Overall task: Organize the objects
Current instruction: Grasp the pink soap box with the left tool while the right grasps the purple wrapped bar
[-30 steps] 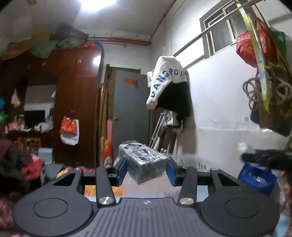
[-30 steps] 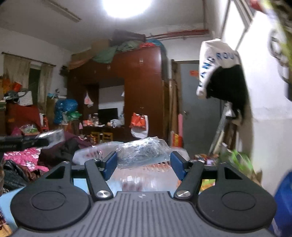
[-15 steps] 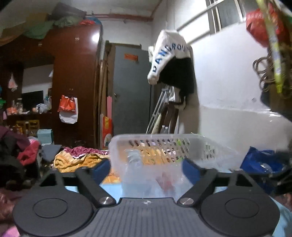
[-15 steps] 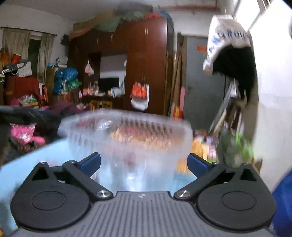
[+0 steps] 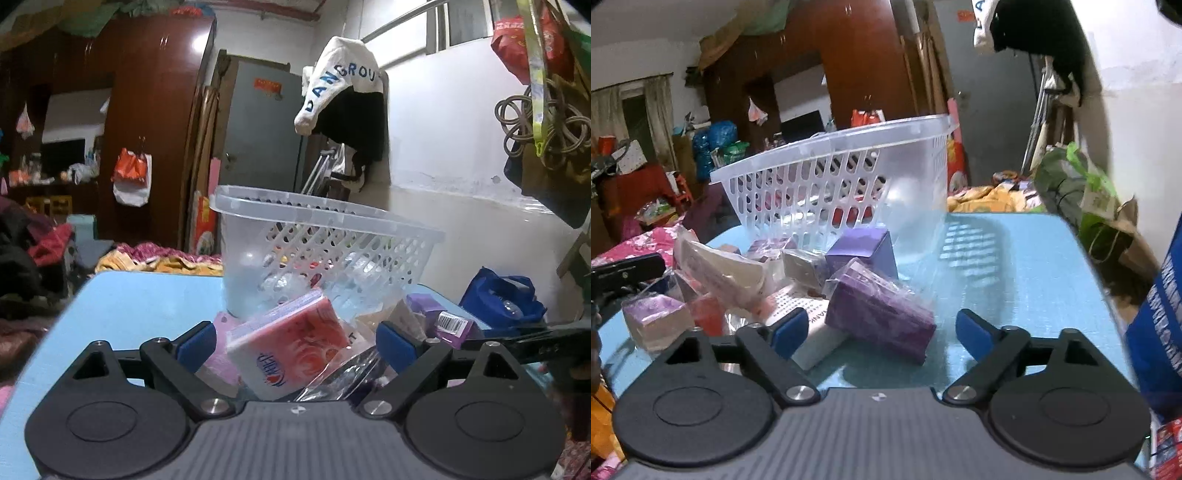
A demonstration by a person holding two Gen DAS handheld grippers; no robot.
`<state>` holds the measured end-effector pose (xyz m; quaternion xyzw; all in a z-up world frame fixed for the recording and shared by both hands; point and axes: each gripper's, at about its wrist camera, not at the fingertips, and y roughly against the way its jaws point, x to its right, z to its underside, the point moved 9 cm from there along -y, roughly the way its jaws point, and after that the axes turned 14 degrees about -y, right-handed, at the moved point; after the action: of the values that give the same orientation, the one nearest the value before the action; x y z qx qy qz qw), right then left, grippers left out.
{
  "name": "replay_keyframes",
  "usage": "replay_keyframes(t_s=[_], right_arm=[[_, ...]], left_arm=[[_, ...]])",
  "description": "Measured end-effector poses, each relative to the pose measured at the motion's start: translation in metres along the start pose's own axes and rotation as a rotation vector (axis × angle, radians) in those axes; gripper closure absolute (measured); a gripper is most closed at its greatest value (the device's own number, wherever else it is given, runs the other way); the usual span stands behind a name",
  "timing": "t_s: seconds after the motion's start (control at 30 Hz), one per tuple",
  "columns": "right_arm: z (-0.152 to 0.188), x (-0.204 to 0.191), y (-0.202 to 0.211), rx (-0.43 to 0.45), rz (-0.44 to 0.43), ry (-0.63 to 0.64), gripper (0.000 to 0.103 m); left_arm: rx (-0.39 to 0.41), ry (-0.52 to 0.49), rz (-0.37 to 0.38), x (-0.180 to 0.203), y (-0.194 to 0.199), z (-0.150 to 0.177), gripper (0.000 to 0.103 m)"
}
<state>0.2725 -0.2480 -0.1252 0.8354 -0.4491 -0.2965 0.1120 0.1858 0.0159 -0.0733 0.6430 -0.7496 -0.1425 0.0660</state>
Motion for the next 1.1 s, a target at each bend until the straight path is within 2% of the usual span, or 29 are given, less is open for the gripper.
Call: replay_keyframes(t_s=[0.03,0.1,0.33,0.4,0.43,0.47,0.57,0.77,0.83,0.9,0.93,0.97,1.1], right_arm=[[0.003,0.0,-0.002,-0.011,-0.007,-0.009,0.024],[0.006,0.0,-0.004,-0.025,-0.021,-0.012,0.028],[0.007,-0.001,-0.003,-0.04,-0.023,0.0,0.03],[0.008,-0.001,-0.001,-0.03,-0.034,-0.003,0.034],[0.007,-0.001,0.0,-0.019,-0.03,-0.001,0.034],[0.007,-0.001,0.001,-0.006,-0.027,0.004,0.034],[0.006,-0.006,0.007,0.038,-0.023,0.027,0.034],[0.003,-0.006,0.019,0.116,-0.041,0.011,0.035],[0.003,-0.006,0.02,0.121,-0.052,0.003,0.035],[0.002,-0.006,0.019,0.122,-0.055,-0.001,0.035],[0.002,-0.006,0.019,0.12,-0.057,-0.002,0.035],[0.002,-0.006,0.018,0.119,-0.057,-0.004,0.035],[0.001,-0.006,0.017,0.12,-0.059,-0.008,0.034]], left_arm=[[-0.001,0.0,0.002,0.0,-0.001,0.001,0.008],[-0.012,0.006,0.001,-0.001,-0.005,0.003,0.008],[-0.038,0.013,0.037,0.006,-0.016,0.005,0.007],[-0.026,0.012,0.044,0.005,-0.013,0.006,0.015],[-0.028,0.003,0.031,0.005,-0.013,0.007,0.028],[-0.028,-0.008,0.018,0.004,-0.012,0.009,0.033],[0.0,-0.004,0.041,0.006,-0.007,0.007,0.041],[0.033,0.014,0.052,0.003,-0.001,0.005,0.048],[0.026,-0.003,0.058,0.005,-0.002,0.005,0.047],[0.019,-0.055,0.044,0.008,-0.002,0.004,0.04],[0.009,-0.07,0.027,0.008,-0.003,0.005,0.025],[-0.007,-0.083,0.021,0.009,-0.005,0.005,0.013],[-0.041,-0.122,0.068,0.016,-0.015,0.004,0.012]])
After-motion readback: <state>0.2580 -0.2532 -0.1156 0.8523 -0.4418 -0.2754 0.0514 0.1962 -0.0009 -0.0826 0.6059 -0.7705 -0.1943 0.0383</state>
